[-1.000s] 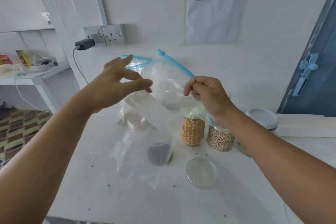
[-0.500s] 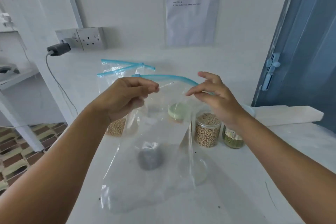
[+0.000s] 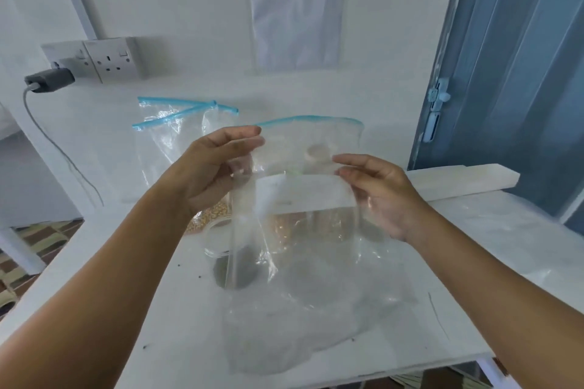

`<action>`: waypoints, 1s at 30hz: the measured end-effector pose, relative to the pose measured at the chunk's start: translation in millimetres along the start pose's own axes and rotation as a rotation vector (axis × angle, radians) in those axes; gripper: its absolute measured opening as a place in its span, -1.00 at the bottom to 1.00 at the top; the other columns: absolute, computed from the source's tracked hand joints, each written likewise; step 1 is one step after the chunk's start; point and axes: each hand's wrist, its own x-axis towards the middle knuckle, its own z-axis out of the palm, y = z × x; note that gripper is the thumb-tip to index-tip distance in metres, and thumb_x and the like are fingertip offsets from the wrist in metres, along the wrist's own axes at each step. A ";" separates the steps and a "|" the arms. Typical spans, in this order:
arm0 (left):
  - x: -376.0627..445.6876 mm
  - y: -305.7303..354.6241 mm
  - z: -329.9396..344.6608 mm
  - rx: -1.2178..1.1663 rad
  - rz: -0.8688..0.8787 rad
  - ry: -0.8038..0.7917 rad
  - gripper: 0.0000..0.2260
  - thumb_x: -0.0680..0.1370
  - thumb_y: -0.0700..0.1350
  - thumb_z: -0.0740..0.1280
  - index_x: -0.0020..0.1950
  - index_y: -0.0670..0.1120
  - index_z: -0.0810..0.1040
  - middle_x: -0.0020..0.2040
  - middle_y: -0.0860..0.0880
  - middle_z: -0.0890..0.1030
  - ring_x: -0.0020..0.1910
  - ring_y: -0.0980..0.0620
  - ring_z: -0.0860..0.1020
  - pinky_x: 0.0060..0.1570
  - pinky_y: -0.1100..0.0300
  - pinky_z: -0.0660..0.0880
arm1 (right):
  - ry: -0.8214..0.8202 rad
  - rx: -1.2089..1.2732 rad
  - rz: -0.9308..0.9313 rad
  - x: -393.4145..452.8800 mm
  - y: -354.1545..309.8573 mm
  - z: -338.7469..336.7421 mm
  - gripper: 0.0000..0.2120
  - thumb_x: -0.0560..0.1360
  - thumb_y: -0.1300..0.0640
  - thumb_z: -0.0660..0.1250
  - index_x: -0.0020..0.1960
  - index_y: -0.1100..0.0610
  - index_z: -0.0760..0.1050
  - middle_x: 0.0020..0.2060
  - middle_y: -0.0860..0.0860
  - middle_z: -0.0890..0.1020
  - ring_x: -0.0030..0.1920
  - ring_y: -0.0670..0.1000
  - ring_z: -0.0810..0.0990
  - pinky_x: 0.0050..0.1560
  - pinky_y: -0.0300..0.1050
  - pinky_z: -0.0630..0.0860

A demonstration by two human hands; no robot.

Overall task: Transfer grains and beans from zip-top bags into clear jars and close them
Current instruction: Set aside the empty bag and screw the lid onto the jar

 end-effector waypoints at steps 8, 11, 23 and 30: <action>9.3 -47.6 92.9 0.225 -0.088 -0.231 -0.75 0.53 -0.21 0.40 0.15 -0.06 0.77 0.26 -0.16 0.69 0.15 -0.12 0.70 0.24 -0.08 0.63 | 0.176 -0.090 -0.099 -5.0 -14.1 -131.8 -0.83 0.52 0.27 0.48 0.01 0.04 0.76 0.06 0.03 0.76 0.16 -0.01 0.68 0.19 -0.15 0.58; 28.5 -76.6 157.2 0.297 -0.068 -0.176 -0.79 0.60 -0.25 0.39 0.10 -0.03 0.78 0.17 -0.07 0.74 0.06 0.01 0.61 0.14 0.04 0.53 | 0.171 -0.141 -0.090 -4.6 -23.5 -196.6 -0.86 0.54 0.25 0.48 0.03 0.07 0.75 0.06 0.03 0.76 0.16 0.02 0.68 0.22 -0.10 0.59; 98.9 -176.8 351.7 0.308 -0.214 0.014 -0.81 0.60 -0.32 0.41 0.06 -0.07 0.74 -0.07 -0.01 0.72 -0.30 0.14 0.51 -0.16 0.29 0.52 | 0.261 -0.319 0.161 -17.1 -42.5 -404.4 -0.88 0.56 0.21 0.48 -0.01 0.01 0.75 -0.08 0.01 0.75 -0.16 -0.07 0.63 -0.11 -0.22 0.63; 138.9 -174.6 374.5 0.280 -0.246 0.104 -0.79 0.63 -0.32 0.35 -0.01 -0.10 0.75 -0.19 -0.03 0.70 -0.41 0.11 0.42 -0.42 0.32 0.33 | 0.242 -0.249 0.228 6.8 -63.9 -427.8 -0.89 0.54 0.24 0.50 -0.05 0.05 0.76 -0.05 0.13 0.74 -0.10 0.07 0.53 -0.15 -0.17 0.59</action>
